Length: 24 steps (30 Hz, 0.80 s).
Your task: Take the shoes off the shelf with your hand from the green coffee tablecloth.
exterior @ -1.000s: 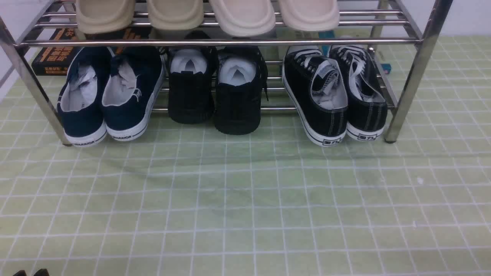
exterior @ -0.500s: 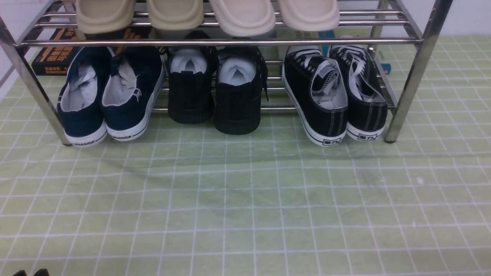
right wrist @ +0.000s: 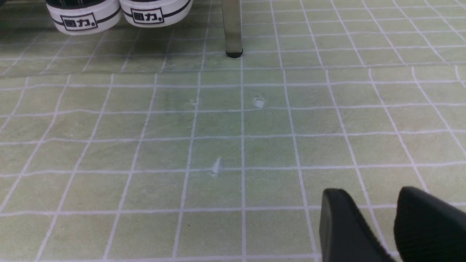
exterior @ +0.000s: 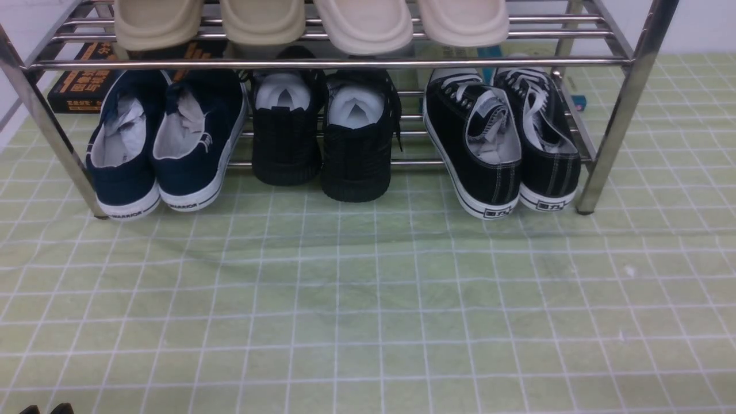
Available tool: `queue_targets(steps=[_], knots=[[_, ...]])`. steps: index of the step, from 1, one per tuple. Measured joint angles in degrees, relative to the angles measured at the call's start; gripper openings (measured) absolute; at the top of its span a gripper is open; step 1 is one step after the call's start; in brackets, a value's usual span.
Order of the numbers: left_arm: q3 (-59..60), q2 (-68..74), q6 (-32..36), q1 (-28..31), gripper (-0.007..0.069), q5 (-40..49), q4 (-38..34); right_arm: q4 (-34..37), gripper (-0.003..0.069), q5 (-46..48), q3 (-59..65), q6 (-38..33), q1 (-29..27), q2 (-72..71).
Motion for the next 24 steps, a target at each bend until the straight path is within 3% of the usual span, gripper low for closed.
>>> queue_targets(steps=[5, 7, 8, 12, 19, 24], knots=[[0.0, 0.0, 0.0, 0.0, 0.0242, 0.0, 0.0, 1.8, 0.024, -0.1, 0.0, 1.1, 0.0, 0.0], [0.0, 0.0, 0.0, 0.0, 0.0242, 0.0, 0.0, 9.9, 0.024, -0.3, 0.0, 6.4, 0.0, 0.0], [0.0, 0.0, 0.0, 0.0, 0.0242, 0.0, 0.0, 17.3, 0.024, -0.3, 0.1, 11.2, 0.0, 0.0], [0.0, 0.0, 0.0, 0.0, 0.0242, 0.0, 0.0, 32.6, 0.024, -0.2, 0.5, 19.7, 0.0, 0.0], [0.0, 0.0, 0.0, 0.0, 0.0242, 0.0, 0.0, 40.1, 0.024, -0.4, 0.5, 21.6, 0.0, 0.0], [0.0, 0.0, 0.0, 0.0, 0.0242, 0.0, 0.0, 41.3, 0.0227, 0.4, 0.3, 15.5, 0.0, 0.0]])
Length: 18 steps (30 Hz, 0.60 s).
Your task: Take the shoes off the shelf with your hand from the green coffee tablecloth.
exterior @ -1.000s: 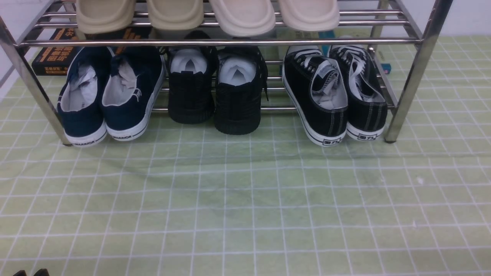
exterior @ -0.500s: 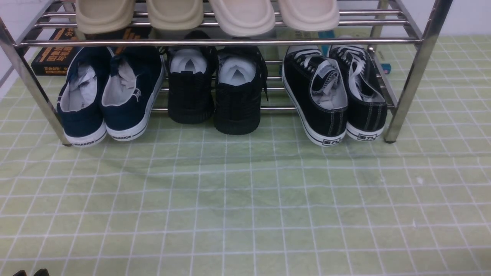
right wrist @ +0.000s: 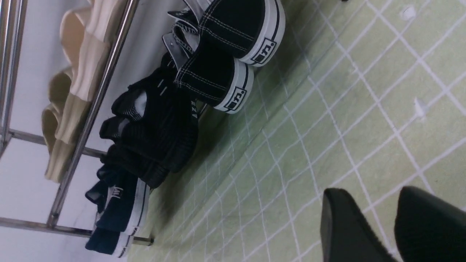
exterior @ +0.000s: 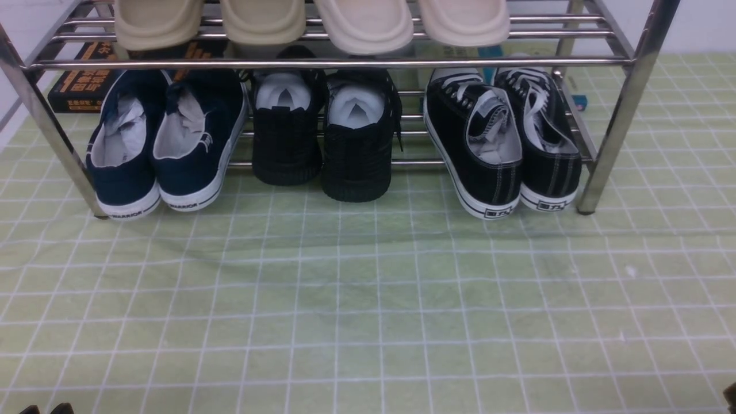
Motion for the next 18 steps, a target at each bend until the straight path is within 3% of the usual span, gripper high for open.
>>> queue_targets(steps=[8, 12, 18], knots=[[0.0, 0.0, 0.0, 0.0, 0.0242, 0.0, 0.0, -1.0, -0.0008, -3.7, -14.0, -24.5, 0.0, 7.1], [0.0, 0.0, 0.0, 0.0, 0.0242, 0.0, 0.1, -3.7, -0.0005, 2.0, -21.8, -30.0, 0.0, 16.5], [0.0, 0.0, 0.0, 0.0, 0.0242, 0.0, 0.1, -13.3, 0.0003, 24.6, -37.0, -28.8, 0.0, 43.5]])
